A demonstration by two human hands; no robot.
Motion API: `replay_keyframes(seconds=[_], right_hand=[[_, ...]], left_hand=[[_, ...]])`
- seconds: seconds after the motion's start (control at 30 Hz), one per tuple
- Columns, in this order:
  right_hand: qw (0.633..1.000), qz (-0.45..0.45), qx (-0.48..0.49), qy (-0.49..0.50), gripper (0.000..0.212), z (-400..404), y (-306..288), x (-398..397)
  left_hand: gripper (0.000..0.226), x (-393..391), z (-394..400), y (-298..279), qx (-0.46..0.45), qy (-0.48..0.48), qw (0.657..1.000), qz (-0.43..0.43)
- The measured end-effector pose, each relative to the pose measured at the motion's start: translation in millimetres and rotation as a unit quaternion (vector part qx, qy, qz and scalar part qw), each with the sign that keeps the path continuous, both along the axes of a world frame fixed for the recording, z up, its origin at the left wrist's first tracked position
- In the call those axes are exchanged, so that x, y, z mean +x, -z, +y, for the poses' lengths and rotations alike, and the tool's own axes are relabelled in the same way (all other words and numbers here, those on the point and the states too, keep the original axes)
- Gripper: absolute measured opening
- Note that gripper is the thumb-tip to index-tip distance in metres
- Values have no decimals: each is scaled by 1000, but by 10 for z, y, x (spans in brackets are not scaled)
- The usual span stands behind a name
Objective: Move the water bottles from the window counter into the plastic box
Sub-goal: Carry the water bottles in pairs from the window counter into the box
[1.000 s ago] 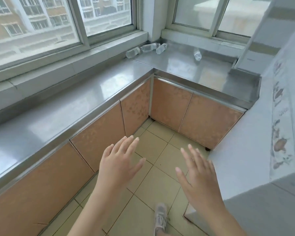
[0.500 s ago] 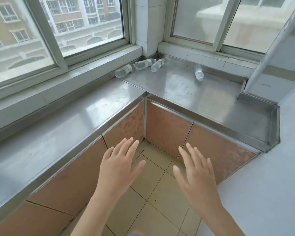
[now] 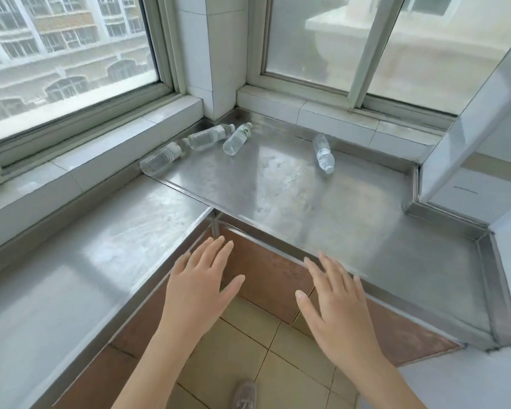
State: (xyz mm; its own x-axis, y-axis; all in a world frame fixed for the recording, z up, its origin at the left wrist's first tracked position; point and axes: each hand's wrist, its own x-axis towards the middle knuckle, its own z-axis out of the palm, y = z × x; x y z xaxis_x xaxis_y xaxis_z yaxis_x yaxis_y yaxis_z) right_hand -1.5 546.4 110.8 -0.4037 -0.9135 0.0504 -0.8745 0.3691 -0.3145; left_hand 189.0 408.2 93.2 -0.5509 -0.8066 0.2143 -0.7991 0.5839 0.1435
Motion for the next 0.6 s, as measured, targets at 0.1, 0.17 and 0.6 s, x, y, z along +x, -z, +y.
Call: replay_keyframes(seconds=[0.1, 0.17, 0.6], right_hand=[[1000, -3, 10, 15, 72, -436, -49, -287], [1000, -7, 11, 17, 73, -715, -65, -465], [999, -8, 11, -32, 65, -2935, 208, -1611]], left_hand=[[66, -314, -509, -38, -3, 12, 1000, 9], [64, -504, -809, -66, -2, 14, 1000, 8], [62, -1505, -2697, 142, -2, -33, 999, -1]])
